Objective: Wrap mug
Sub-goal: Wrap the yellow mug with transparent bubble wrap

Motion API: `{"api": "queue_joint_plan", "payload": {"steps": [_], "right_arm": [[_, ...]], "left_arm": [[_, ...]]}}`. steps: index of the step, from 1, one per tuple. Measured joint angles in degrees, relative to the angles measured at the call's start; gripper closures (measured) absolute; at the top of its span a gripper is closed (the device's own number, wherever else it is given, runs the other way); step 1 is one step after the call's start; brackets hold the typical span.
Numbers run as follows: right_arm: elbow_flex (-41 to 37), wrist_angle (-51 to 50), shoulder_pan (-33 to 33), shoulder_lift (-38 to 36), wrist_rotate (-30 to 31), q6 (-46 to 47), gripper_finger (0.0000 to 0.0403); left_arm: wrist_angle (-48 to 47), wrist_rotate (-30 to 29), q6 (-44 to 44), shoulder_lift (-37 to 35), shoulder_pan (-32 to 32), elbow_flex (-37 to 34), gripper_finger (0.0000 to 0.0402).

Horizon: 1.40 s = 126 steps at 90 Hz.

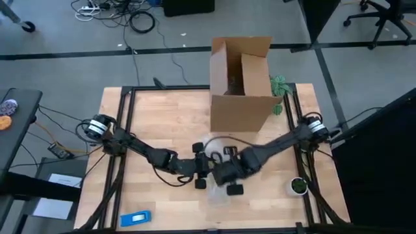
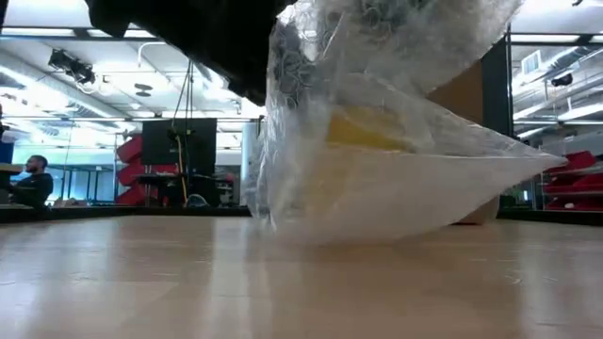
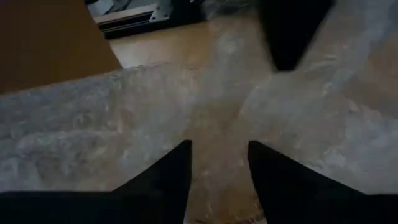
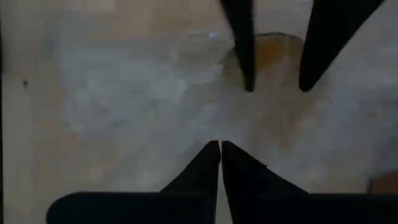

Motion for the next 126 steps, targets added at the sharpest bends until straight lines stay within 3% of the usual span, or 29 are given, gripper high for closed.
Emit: {"api": "queue_joint_plan", "payload": {"steps": [9,18,36,51,66,74,97,126], "right_arm": [[2.8,-1.1,4.7,-0.3,2.6,4.9,0.0403],[2.5,-1.6,8.5,-0.2,1.1,11.0,0.0403],[-5.2,-0.9,13.1,-0.1,-1.2,20.6,0.0403],[-11.7,7.3,11.9,-0.1,10.2,18.7,0.0403],[-10.0,13.7,9.3,-0.1,21.6,8.1,0.0403],[-8.1,17.4,8.1,-0.2,24.8,1.8,0.0403],[-8.3,17.4,4.2,-0.2,23.3,-1.9,0.0403],[-19.2,21.5,-3.2,-0.5,6.5,1.1,0.0403]], "left_arm": [[-0.2,0.0,0.1,0.0,0.0,0.0,0.0259],[0.0,0.0,0.6,0.0,0.1,0.0,0.0259],[0.3,0.0,0.4,0.0,0.1,0.0,0.0259],[0.3,0.0,-1.0,0.0,0.1,-0.1,0.0259],[0.3,-0.1,-1.1,0.0,0.0,-0.1,0.0259],[0.1,-0.1,-1.1,0.0,0.0,-0.1,0.0259],[-0.1,-0.1,-1.1,0.0,0.0,-0.1,0.0259],[-1.2,0.0,1.3,-3.6,-0.7,-0.3,0.0259]]}}
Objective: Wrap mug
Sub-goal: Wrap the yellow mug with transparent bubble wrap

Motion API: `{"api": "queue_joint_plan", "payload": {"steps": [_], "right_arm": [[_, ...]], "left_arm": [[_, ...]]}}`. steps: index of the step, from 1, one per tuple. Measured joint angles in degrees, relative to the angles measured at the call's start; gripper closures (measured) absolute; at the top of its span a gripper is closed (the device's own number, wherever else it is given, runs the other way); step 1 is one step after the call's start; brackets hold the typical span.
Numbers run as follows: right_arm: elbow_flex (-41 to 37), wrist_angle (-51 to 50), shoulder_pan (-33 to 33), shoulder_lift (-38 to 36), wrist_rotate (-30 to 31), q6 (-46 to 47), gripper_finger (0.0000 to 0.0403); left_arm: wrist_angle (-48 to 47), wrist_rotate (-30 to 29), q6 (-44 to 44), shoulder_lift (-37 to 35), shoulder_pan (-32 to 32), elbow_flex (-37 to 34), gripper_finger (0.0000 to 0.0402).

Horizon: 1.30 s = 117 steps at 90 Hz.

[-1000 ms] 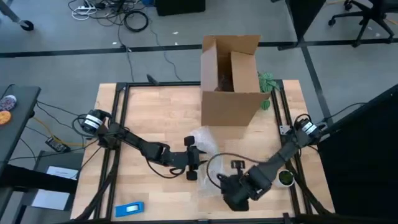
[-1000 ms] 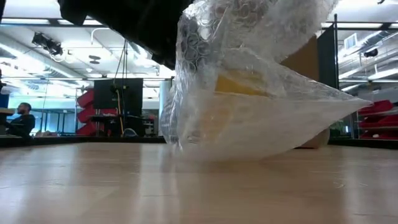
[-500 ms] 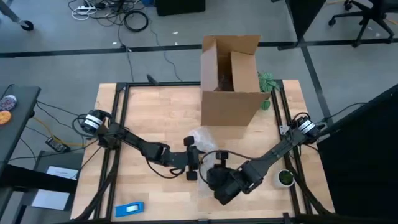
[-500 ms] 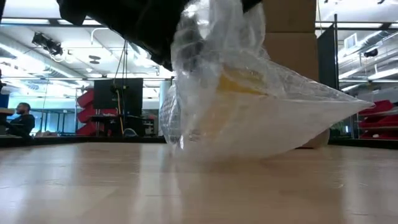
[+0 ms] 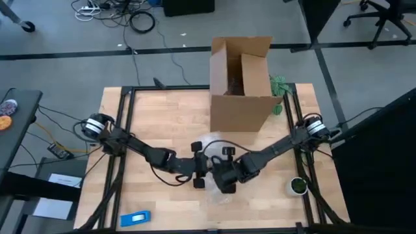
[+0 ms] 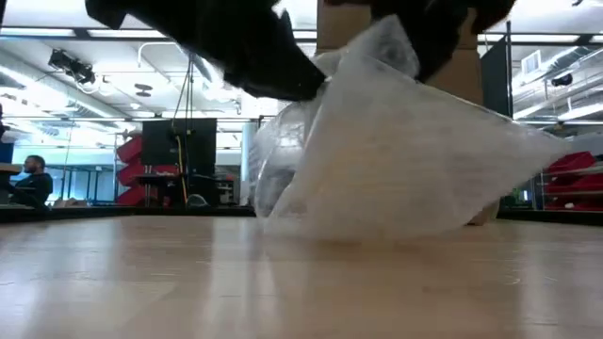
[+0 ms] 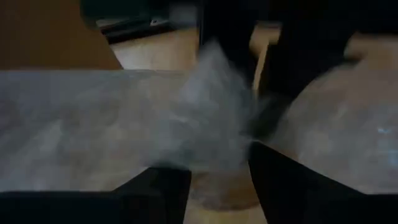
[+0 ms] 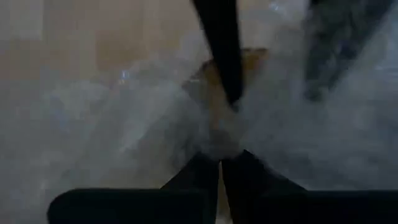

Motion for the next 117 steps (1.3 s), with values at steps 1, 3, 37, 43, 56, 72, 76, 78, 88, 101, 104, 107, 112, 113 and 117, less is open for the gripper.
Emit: {"api": "queue_joint_plan", "payload": {"steps": [1,3,37,43,56,72,76,78,88,101,104,107,112,113,117], "right_arm": [[-0.4,0.3,-0.2,0.0,-0.4,0.0,0.0403],[-1.0,1.0,-0.5,-0.1,-1.0,0.0,0.0403],[-2.8,5.7,-2.0,0.2,-4.4,-4.6,0.0403],[-2.8,5.7,-2.0,0.2,-4.4,-4.8,0.0403],[-1.7,5.5,-2.0,0.0,-4.3,-5.6,0.0403],[2.0,3.8,-1.9,0.0,-4.2,-7.5,0.0403],[2.9,2.3,-1.8,0.0,-4.2,-7.6,0.0403],[3.4,1.4,-1.8,0.0,-4.2,-7.6,0.0403],[6.5,-2.7,-1.3,0.0,-4.2,-7.7,0.0403],[11.5,-7.6,-0.5,0.0,-4.1,-7.4,0.0403],[12.7,-9.0,-0.3,-0.1,-4.0,-7.0,0.0403],[13.8,-10.2,-0.1,-0.1,-3.6,-6.7,0.0403],[15.3,-11.2,0.4,-0.1,-2.1,-6.6,0.0403],[15.6,-11.3,0.5,-0.1,-1.6,-6.6,0.0403],[16.4,-11.5,0.9,-0.1,0.5,-7.0,0.0403]], "left_arm": [[0.2,0.0,0.0,-0.1,0.0,0.0,0.0259],[0.3,0.0,0.1,-0.4,0.0,0.0,0.0259],[0.8,0.0,0.1,-0.5,-0.4,1.4,0.0259],[0.8,0.0,0.9,-0.5,-0.5,2.0,0.0259],[2.0,0.0,-0.6,0.0,-0.4,1.6,0.0259],[1.9,-0.1,-2.2,2.5,-0.4,1.6,0.0259],[1.5,-0.1,-2.4,2.9,-0.4,1.6,0.0259],[1.2,-0.1,-2.5,3.0,-0.5,1.6,0.0259],[-0.5,-0.3,-3.6,3.5,-0.5,1.6,0.0259],[-1.3,-0.4,-3.7,3.6,-0.5,1.6,0.0259],[-1.3,-0.4,-3.7,3.6,-0.5,1.6,0.0259],[-1.3,-0.4,-3.7,3.6,-0.5,1.6,0.0259],[-1.4,-0.4,-3.7,3.6,-0.5,1.6,0.0259],[-1.4,-0.4,-3.7,3.6,-0.5,1.6,0.0259],[-1.4,-0.4,-3.7,3.6,-0.5,1.6,0.0259]]}}
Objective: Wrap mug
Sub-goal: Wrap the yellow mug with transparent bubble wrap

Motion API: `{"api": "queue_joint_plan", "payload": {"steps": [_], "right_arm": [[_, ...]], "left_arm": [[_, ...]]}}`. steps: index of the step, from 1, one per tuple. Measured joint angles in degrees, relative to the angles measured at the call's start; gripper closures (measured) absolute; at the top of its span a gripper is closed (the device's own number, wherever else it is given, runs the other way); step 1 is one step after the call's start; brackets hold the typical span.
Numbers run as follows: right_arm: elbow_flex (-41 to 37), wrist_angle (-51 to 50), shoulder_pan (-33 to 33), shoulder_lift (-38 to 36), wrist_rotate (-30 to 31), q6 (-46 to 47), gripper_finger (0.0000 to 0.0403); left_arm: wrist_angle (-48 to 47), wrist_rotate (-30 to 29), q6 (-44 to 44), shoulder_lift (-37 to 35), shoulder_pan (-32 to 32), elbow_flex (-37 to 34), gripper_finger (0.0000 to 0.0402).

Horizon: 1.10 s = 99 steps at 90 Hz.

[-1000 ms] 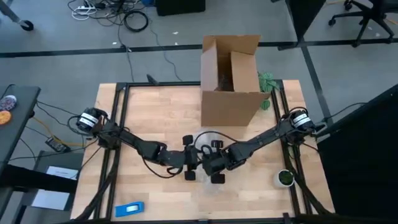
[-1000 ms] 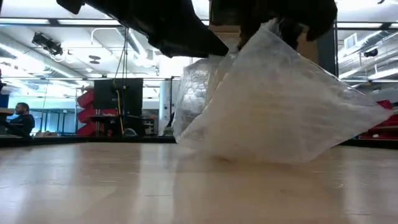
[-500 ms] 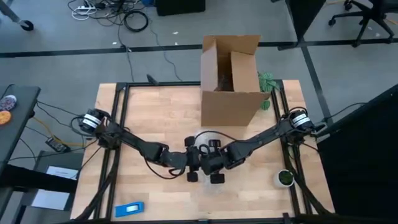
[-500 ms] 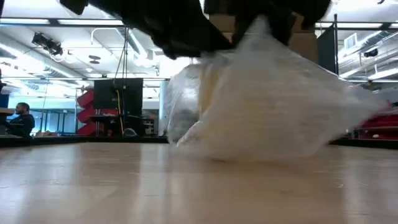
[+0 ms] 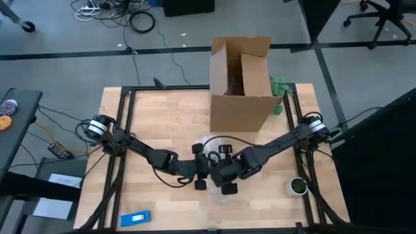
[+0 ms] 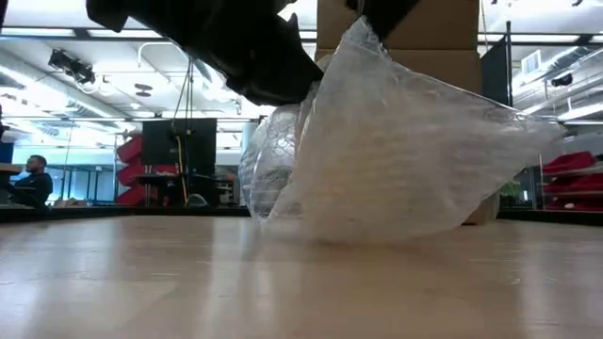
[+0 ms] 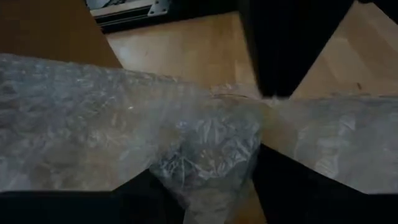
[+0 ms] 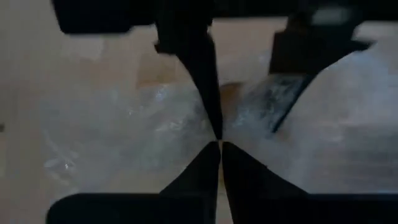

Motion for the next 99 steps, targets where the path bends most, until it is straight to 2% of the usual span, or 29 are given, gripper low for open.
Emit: {"api": "queue_joint_plan", "payload": {"steps": [11,16,42,61,78,99], "right_arm": [[0.0,1.3,0.4,-0.1,6.0,-2.1,0.0403],[-1.2,2.9,-0.1,-0.1,6.6,-2.5,0.0403],[-11.9,12.0,-2.4,-0.3,-1.6,-0.8,0.0403],[-18.5,13.8,-3.6,-0.3,-3.9,2.2,0.0402],[-19.5,14.9,-4.1,-0.3,-4.8,2.2,0.0402],[-16.8,14.7,-3.9,0.0,-4.9,0.0,0.0403]], "left_arm": [[0.0,0.0,0.0,0.0,0.0,0.0,0.0259],[-0.1,0.0,0.0,0.0,0.0,0.0,0.0259],[-1.8,-1.6,0.7,-1.1,-0.1,0.2,0.0259],[-2.7,-4.1,1.6,-4.6,-0.2,0.6,0.0259],[-3.5,-3.9,3.4,-7.9,-1.4,0.5,0.0259],[-2.3,-3.9,-0.3,-5.9,-1.6,0.4,0.0259]]}}
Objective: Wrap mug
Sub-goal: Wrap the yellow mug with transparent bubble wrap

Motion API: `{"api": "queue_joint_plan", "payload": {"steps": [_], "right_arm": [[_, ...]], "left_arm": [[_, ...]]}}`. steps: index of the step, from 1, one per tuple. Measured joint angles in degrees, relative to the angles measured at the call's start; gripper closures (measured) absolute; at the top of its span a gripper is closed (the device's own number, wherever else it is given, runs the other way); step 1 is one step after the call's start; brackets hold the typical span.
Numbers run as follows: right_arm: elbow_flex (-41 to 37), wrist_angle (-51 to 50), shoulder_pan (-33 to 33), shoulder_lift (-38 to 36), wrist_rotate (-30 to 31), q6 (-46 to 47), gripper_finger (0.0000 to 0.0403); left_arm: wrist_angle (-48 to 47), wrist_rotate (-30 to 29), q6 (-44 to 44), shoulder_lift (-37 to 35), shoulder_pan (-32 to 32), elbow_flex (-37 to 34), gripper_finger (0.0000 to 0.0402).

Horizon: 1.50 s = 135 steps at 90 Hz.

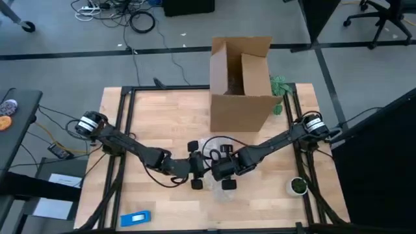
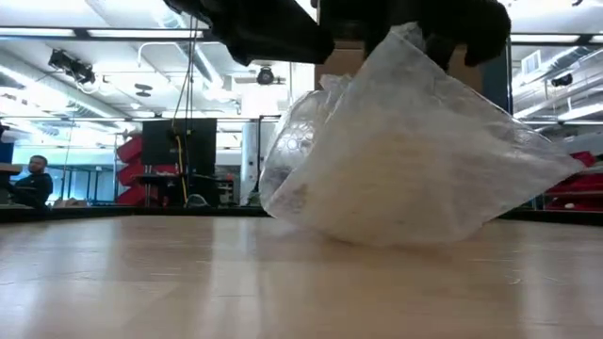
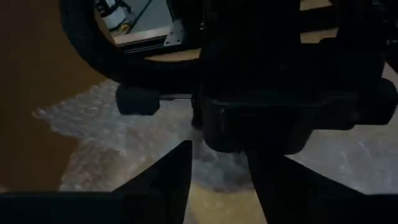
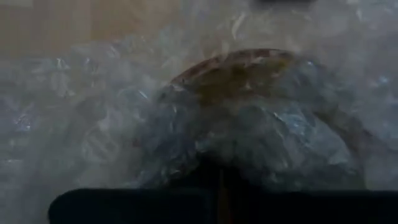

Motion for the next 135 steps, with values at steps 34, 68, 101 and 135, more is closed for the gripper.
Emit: {"api": "queue_joint_plan", "payload": {"steps": [34,68,101,135], "right_arm": [[9.9,-9.8,0.8,0.1,0.9,-1.0,0.0403],[20.2,-31.3,0.8,-0.2,18.1,-0.9,0.0403],[20.2,-20.6,-7.2,-0.2,16.4,-13.0,0.0403],[17.1,-15.8,-6.3,-0.1,-6.4,-6.3,0.0403]], "left_arm": [[6.1,0.5,-2.8,7.2,0.0,-0.5,0.0259],[4.7,1.1,-1.8,7.0,-0.6,-0.5,0.0259],[4.2,4.2,-0.6,7.0,-0.8,-0.5,0.0259],[3.3,4.0,0.4,5.7,0.2,-0.6,0.0259]]}}
